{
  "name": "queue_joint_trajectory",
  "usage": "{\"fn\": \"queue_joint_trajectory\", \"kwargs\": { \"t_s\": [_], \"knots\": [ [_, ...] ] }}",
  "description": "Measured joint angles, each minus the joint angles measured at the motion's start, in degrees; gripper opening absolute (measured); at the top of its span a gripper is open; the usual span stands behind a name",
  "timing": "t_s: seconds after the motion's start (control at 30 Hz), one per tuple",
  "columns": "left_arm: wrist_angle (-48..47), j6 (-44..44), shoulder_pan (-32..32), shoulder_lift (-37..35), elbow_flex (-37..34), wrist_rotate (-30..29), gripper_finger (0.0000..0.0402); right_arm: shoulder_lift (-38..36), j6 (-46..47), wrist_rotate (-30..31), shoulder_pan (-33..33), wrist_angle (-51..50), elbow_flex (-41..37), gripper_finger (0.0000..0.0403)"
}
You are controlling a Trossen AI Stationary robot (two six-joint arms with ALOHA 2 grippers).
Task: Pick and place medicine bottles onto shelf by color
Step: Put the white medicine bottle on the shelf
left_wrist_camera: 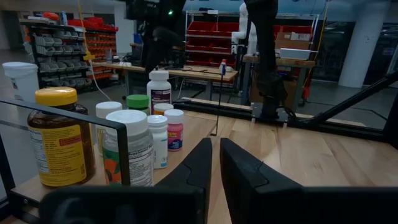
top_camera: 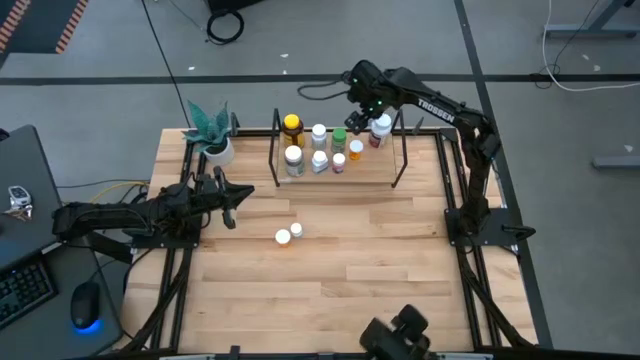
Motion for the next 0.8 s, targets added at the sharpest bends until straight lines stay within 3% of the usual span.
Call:
{"fn": "queue_joint_trajectory", "kwargs": {
  "t_s": [0.8],
  "knots": [
    [0.0,0.0,0.0,0.0,0.0,0.0,0.0040,0.1,-2.5,-1.6,28.8,15.9,0.7,0.0267]
  ]
}}
